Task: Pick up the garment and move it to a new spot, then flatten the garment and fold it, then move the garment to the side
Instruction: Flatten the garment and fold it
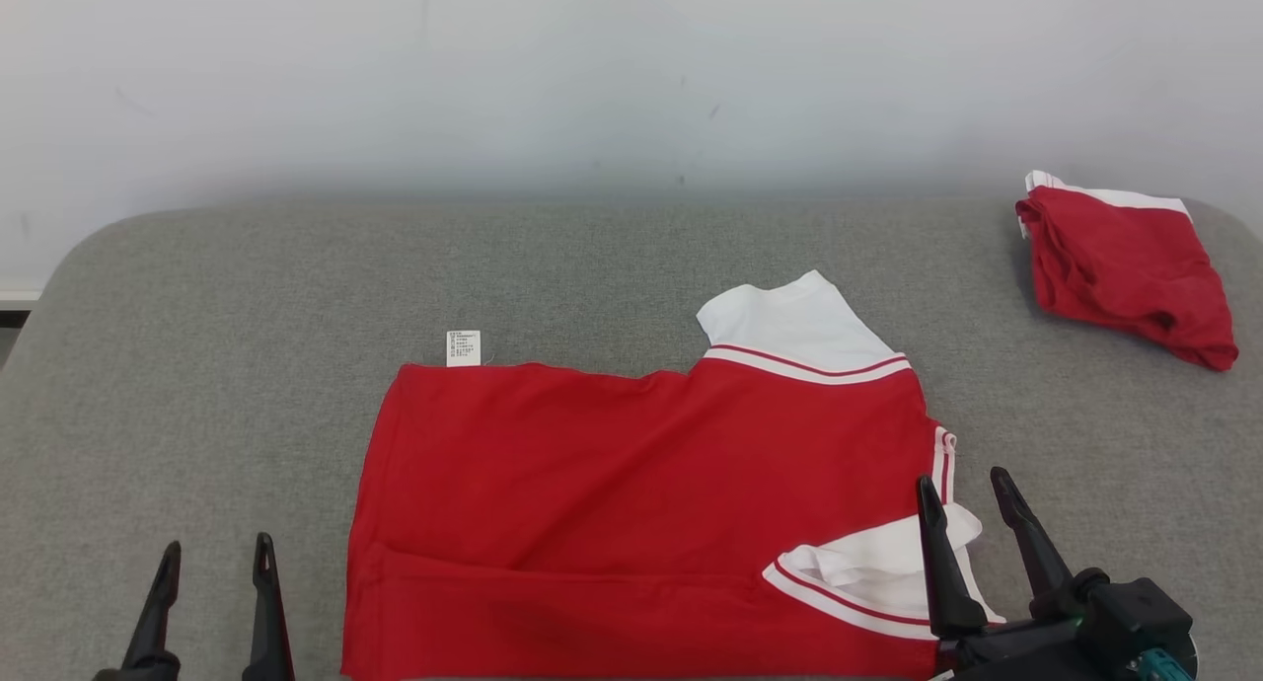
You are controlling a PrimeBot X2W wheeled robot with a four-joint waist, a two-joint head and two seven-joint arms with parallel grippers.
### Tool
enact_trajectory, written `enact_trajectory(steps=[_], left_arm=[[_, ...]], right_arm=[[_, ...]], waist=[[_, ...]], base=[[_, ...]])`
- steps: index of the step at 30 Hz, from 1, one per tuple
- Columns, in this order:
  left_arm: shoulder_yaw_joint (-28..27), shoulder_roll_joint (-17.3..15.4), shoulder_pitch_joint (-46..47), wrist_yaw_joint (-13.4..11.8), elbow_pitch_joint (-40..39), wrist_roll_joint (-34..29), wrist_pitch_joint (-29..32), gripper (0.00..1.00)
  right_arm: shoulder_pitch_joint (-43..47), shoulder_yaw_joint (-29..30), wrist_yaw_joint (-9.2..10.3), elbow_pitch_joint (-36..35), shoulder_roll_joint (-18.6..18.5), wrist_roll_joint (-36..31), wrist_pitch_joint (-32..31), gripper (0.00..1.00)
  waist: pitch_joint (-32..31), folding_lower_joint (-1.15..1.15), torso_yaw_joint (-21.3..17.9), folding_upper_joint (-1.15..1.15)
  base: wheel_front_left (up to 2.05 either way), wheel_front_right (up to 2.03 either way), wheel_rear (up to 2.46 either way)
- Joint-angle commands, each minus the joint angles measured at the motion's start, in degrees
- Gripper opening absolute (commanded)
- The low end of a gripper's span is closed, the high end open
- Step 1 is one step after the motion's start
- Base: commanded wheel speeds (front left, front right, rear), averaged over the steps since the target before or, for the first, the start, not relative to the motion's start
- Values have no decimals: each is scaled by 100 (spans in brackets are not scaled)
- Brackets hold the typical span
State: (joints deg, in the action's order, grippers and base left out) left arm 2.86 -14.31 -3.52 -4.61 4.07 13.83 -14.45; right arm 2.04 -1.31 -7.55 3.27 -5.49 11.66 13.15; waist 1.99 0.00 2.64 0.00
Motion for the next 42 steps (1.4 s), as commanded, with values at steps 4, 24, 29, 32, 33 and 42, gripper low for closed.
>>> enact_trajectory(steps=[4,24,29,32,33,42], left_arm=[[-87,-42,-32,-55,-159,123,80,100],[80,-210,-229,-30,-615,159,554,100],[144,-323,-255,15,-801,174,852,100],[184,-372,-286,48,-902,187,984,100],[190,-380,-282,38,-938,180,1018,100],[17,-495,214,190,-881,543,1190,100]], right_arm=[[-47,84,13,102,43,-178,33,100],[16,199,13,198,199,-346,175,100],[1,222,13,274,212,-380,150,100],[0,233,13,301,216,-406,117,100],[-5,231,13,313,218,-410,121,100],[-704,-177,13,469,-88,-142,-218,100]], waist=[[-50,0,33,0],[-125,0,35,0],[-138,0,40,0],[-139,0,51,0],[-140,0,55,0],[105,0,-121,0]], base=[[0,0,0],[0,0,0],[0,0,0],[0,0,0],[0,0,0],[0,0,0]])
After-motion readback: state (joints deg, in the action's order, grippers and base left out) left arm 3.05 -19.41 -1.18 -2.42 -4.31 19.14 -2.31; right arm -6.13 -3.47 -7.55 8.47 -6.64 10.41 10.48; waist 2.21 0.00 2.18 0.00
